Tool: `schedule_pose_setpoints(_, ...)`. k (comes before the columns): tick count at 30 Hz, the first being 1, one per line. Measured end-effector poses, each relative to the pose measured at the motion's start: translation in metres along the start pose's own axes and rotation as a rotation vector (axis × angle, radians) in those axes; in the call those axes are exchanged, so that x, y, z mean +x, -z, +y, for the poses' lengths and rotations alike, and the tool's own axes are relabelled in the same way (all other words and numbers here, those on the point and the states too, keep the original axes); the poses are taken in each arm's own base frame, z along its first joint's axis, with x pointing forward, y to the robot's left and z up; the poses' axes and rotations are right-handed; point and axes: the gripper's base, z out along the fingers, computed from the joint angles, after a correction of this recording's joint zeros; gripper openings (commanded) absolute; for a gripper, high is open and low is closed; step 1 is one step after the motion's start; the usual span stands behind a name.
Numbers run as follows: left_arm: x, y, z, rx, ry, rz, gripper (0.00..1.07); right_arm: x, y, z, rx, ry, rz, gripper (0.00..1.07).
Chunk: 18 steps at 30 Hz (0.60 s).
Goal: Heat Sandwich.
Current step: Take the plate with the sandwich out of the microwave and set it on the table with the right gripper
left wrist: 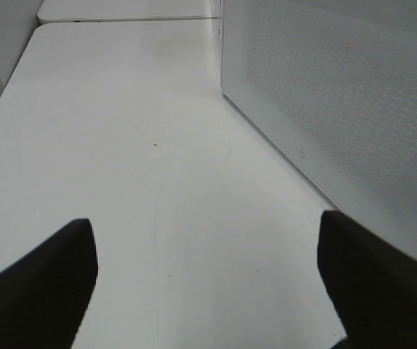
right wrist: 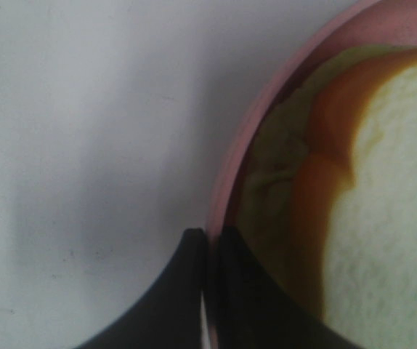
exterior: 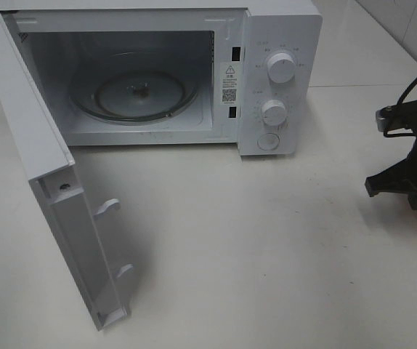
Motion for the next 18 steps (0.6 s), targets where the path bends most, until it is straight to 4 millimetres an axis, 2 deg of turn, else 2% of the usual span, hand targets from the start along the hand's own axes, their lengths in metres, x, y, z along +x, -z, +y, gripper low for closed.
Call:
schedule_pose_setpoints(3,0.0000,0.0000,0.0000,0.000,0.000,0.000,0.76,0.0005,-0.0045,0.0013,-0.001,0.007,0.009,0.05)
schedule_pose_setpoints(5,0.0000,0.0000,0.0000,0.000,0.000,0.000,0.76,0.0005,-0.0054,0.0014,0.001,0.012,0.010,0.12)
schedule_pose_setpoints(6,0.0000,0.0000,0.0000,0.000,0.000,0.000,0.76,0.0005,-0.0054,0.0014,0.001,0.012,0.010,0.12)
schedule_pose_setpoints(7,0.0000,0.0000,0.0000,0.000,0.000,0.000,0.76,0.0003,-0.0054,0.0013,0.002,0.014,0.008,0.16)
schedule_pose_setpoints(8,0.0000,0.0000,0.0000,0.000,0.000,0.000,0.76,0.0001,-0.0054,0.0012,0.003,0.019,0.006,0.25)
schedule_pose_setpoints(10,0.0000,0.0000,0.0000,0.000,0.000,0.000,0.76,0.0001,-0.0054,0.0012,0.003,0.019,0.006,0.28)
schedule_pose_setpoints(13,0.0000,0.0000,0.0000,0.000,0.000,0.000,0.76,0.0000,-0.0054,0.0010,0.005,0.025,0.005,0.47)
schedule_pose_setpoints(18,0.0000,0.0000,0.0000,0.000,0.000,0.000,0.76,-0.0015,0.0006,-0.0005,0.004,0.027,-0.017,0.60)
